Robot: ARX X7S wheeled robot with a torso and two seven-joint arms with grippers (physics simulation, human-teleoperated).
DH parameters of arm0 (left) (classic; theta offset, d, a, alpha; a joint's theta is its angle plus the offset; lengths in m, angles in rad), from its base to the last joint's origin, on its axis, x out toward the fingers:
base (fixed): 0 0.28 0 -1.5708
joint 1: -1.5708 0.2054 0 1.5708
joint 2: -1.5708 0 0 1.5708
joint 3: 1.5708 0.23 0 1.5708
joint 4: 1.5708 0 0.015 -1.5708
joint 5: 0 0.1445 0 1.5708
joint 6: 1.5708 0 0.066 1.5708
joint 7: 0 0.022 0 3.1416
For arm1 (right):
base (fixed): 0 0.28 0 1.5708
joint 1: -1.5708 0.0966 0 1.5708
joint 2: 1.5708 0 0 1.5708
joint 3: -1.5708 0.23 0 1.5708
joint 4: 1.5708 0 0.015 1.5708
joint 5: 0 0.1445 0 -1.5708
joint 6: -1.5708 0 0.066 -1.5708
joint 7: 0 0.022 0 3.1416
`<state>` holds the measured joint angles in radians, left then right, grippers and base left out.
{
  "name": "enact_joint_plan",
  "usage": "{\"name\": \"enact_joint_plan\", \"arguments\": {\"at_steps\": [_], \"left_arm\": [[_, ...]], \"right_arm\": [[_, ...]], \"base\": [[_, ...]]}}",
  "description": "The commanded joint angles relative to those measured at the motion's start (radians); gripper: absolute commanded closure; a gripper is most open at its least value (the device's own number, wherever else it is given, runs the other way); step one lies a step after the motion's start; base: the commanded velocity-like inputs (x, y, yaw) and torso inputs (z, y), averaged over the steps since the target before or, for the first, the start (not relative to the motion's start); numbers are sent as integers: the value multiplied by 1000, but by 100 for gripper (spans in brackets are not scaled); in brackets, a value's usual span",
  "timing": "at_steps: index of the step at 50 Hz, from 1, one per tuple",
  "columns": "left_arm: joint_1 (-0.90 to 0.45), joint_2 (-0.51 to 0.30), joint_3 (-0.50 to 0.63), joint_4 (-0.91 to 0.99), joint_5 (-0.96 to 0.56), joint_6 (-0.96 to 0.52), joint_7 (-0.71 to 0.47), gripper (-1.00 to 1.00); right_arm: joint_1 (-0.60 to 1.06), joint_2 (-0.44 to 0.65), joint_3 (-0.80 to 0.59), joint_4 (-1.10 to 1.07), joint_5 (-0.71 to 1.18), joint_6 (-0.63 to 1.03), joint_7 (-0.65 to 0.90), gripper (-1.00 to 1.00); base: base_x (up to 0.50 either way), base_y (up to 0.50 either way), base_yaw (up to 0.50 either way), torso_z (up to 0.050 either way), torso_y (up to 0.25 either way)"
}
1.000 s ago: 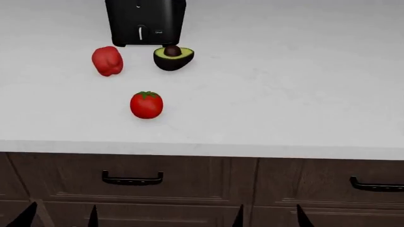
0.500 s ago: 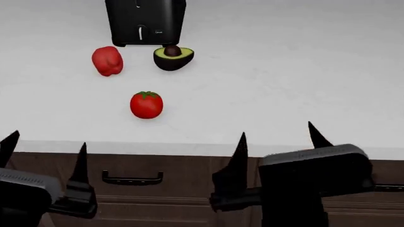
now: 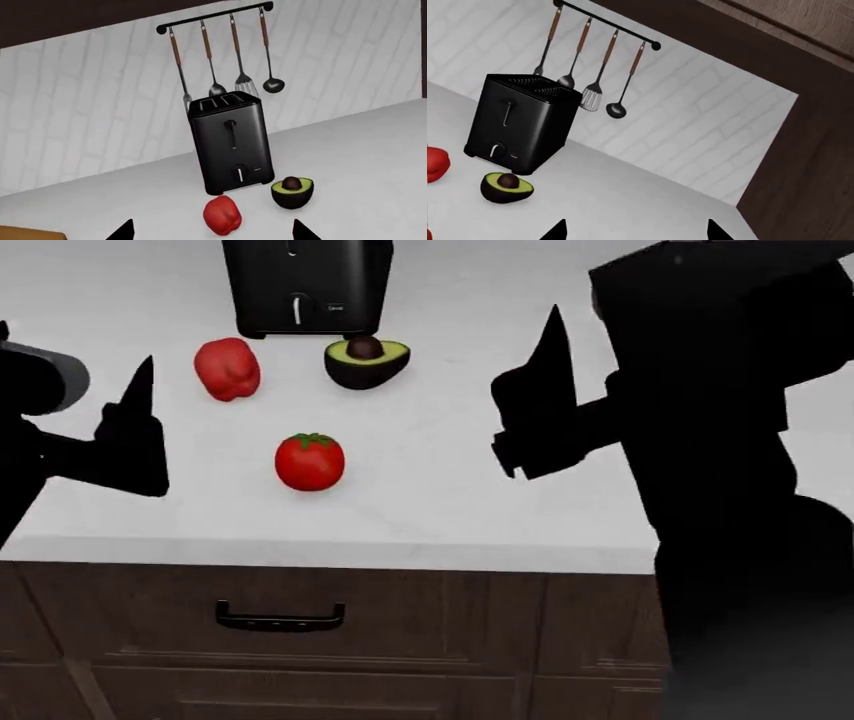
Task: Place the avocado, onion, tomato and bell pepper on the cutting board.
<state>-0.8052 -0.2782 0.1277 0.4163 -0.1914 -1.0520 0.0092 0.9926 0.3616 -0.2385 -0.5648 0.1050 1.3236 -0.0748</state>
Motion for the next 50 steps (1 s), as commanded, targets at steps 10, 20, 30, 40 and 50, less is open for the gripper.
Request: {"name": "enact_joint_plan", "arguments": {"at_steps": [10,20,30,40,50], "left_arm": [[-488,19,23,-341,-33,-254,122,-100],[-517,9,58,-352,-37,-268,134,-100],[-489,23,13,-234,-76,-375,129,-100],[-465,18,0,-175,-96,-423,129,-100],[-434,0,4,-122,-111,-436,130,-100]], "right_arm": [[368,-44,-54,417,-9,-49,-103,-100],[396,-32,-102,469,-7,-66,-128,-100],[380,-29,-90,431,1,-29,-124,-100],[348,-19,-79,373,12,32,-122,-100],[333,-13,-70,332,21,57,-123,-100]], "base": [[290,0,0,0,0],[500,0,0,0,0],[500,0,0,0,0],[500,0,0,0,2],[235,0,0,0,1]]}}
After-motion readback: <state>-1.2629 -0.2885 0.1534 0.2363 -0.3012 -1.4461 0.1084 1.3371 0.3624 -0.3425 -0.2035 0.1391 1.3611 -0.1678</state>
